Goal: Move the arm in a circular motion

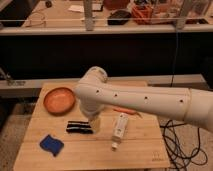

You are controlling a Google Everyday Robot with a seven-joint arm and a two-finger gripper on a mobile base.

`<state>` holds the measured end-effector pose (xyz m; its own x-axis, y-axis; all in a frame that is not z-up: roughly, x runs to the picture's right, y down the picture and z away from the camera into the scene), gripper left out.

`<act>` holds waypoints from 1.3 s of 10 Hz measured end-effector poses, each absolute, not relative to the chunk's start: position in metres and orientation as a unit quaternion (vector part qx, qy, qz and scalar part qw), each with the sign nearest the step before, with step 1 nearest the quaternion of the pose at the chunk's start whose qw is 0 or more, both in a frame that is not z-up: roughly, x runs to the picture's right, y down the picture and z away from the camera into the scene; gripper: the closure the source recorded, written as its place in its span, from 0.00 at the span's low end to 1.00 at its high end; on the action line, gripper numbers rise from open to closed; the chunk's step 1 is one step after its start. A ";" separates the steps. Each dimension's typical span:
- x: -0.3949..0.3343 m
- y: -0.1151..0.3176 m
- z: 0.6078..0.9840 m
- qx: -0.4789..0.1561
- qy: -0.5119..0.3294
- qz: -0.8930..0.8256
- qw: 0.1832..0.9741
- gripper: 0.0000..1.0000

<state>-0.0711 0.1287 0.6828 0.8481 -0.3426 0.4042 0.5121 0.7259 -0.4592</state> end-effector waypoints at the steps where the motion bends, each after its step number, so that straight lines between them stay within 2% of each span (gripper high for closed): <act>1: -0.070 0.114 0.698 -0.279 -0.143 -0.234 0.921 0.20; 7: -0.006 0.011 0.808 -0.223 -0.089 -0.202 0.950 0.20; 10: 0.058 -0.021 0.828 -0.216 -0.050 -0.169 0.960 0.20; 13: 0.137 -0.022 0.830 -0.225 -0.012 -0.113 0.968 0.20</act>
<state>0.1373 -0.0220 0.8296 0.9741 -0.2132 0.0750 0.2244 0.8732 -0.4326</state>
